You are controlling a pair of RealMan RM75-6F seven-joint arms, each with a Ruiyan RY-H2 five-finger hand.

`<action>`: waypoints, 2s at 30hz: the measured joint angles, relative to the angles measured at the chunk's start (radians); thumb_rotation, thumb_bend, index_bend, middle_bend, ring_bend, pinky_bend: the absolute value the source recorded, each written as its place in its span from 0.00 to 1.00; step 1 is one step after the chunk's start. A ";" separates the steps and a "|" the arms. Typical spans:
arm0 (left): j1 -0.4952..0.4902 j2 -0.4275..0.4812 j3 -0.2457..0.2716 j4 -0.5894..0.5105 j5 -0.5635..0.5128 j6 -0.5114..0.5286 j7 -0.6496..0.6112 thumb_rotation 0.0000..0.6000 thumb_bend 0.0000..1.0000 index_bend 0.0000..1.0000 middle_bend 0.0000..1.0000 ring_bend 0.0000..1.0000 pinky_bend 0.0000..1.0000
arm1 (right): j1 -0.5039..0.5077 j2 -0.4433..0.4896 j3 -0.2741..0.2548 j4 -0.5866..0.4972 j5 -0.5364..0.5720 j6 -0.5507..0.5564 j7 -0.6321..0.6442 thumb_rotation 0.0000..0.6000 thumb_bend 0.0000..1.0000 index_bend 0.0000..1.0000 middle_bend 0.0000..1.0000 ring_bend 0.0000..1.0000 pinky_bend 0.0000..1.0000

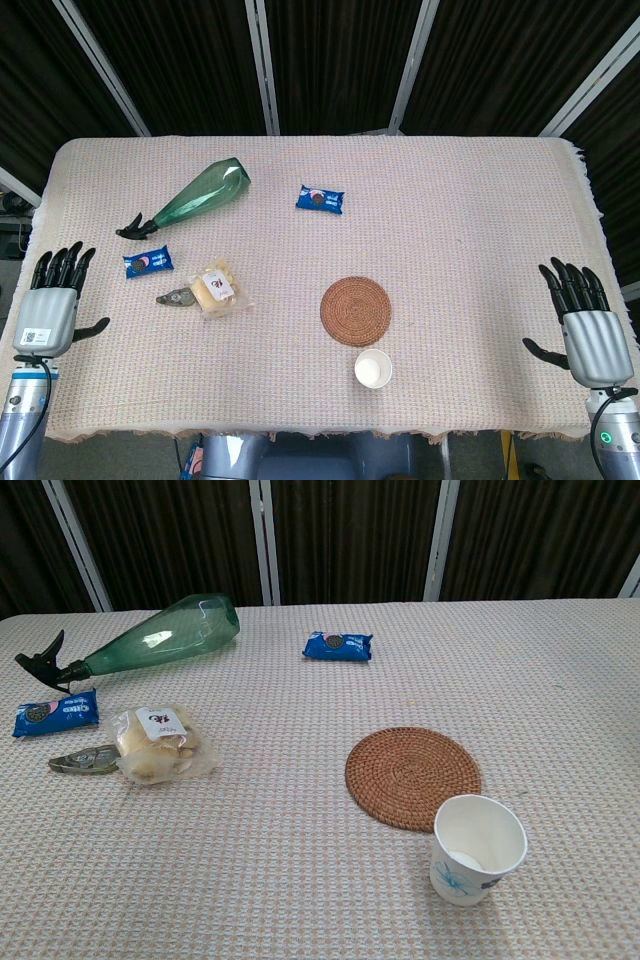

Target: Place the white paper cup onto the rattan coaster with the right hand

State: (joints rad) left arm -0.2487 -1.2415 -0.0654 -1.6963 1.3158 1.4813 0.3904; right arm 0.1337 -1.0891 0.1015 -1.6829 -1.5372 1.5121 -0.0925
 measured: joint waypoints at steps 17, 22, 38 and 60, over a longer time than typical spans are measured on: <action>0.034 0.036 -0.006 -0.024 0.031 0.039 0.008 1.00 0.00 0.00 0.00 0.00 0.00 | 0.073 0.045 -0.091 -0.074 -0.089 -0.216 0.123 1.00 0.00 0.00 0.00 0.00 0.00; 0.037 0.038 -0.016 -0.036 0.033 0.059 0.041 1.00 0.00 0.00 0.00 0.00 0.00 | 0.176 0.066 -0.114 -0.128 -0.141 -0.400 0.120 1.00 0.00 0.00 0.01 0.00 0.00; 0.045 0.051 -0.035 -0.047 0.013 0.047 0.038 1.00 0.00 0.00 0.00 0.00 0.00 | 0.357 -0.138 -0.050 -0.169 0.053 -0.675 -0.313 1.00 0.00 0.02 0.17 0.10 0.11; 0.054 0.073 -0.042 -0.058 0.013 0.032 0.006 1.00 0.00 0.00 0.00 0.00 0.00 | 0.392 -0.298 -0.058 -0.152 0.124 -0.631 -0.391 1.00 0.10 0.26 0.40 0.33 0.37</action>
State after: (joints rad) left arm -0.1943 -1.1685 -0.1076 -1.7538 1.3291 1.5137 0.3962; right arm 0.5259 -1.3870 0.0434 -1.8347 -1.4135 0.8810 -0.4836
